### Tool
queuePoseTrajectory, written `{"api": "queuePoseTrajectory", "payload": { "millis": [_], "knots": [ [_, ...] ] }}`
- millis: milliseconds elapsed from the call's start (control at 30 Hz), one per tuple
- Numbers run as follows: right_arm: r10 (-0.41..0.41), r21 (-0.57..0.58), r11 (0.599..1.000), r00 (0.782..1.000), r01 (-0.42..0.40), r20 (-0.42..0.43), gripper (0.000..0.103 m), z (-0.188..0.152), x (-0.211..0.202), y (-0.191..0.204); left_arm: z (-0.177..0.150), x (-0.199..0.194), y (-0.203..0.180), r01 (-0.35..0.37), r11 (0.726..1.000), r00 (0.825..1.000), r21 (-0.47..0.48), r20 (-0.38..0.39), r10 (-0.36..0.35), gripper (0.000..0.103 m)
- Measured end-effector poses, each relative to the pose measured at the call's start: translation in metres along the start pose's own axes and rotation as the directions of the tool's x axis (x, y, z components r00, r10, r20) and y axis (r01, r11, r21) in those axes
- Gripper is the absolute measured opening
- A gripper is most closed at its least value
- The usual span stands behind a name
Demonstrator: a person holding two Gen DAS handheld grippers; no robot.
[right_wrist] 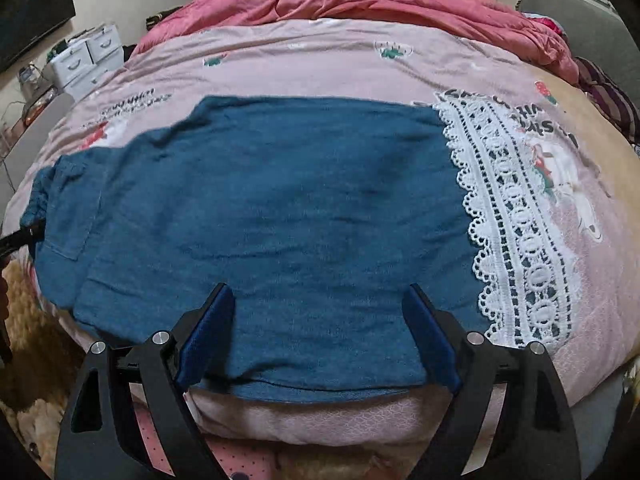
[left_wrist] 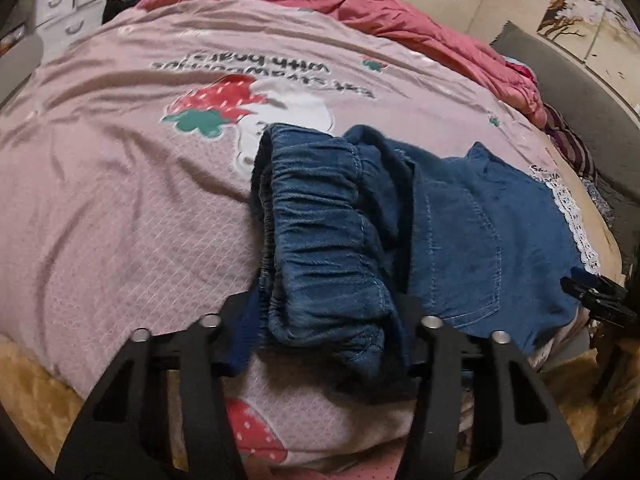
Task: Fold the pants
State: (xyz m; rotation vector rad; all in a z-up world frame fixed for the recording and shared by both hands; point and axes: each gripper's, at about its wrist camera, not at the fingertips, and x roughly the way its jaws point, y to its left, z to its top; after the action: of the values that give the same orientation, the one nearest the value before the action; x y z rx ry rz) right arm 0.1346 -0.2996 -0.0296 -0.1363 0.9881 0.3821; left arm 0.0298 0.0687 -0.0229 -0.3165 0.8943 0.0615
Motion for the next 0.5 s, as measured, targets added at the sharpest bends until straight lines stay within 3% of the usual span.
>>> {"api": "queuePoseTrajectory", "payload": {
  "millis": [67, 167, 233, 367, 500],
  "knots": [
    [-0.006, -0.004, 1.0, 1.0, 0.006, 0.0, 0.086, -0.001, -0.002, 0.001, 0.003, -0.01, 0.006, -0.007, 1.0, 1.0, 0.011, 0.022, 0.007, 0.034],
    [-0.013, -0.005, 1.0, 1.0, 0.013, -0.007, 0.086, -0.002, -0.001, 0.001, 0.006, -0.031, 0.006, -0.085, 0.993, 0.994, 0.082, 0.075, 0.078, 0.031],
    [-0.025, -0.018, 1.0, 1.0, 0.025, -0.011, 0.087, -0.004, 0.0, 0.003, 0.005, -0.029, 0.005, -0.084, 0.99, 0.996, 0.117, 0.046, 0.079, 0.031],
    [-0.046, -0.037, 0.998, 0.999, 0.045, -0.02, 0.088, -0.004, 0.002, 0.005, -0.003, -0.009, 0.006, -0.085, 0.99, 0.996, 0.115, 0.008, 0.085, 0.035],
    [-0.04, -0.033, 0.999, 0.999, 0.04, -0.022, 0.089, -0.004, 0.003, 0.005, -0.002, -0.015, 0.01, -0.1, 0.989, 0.995, 0.105, 0.018, 0.099, 0.049]
  ]
}}
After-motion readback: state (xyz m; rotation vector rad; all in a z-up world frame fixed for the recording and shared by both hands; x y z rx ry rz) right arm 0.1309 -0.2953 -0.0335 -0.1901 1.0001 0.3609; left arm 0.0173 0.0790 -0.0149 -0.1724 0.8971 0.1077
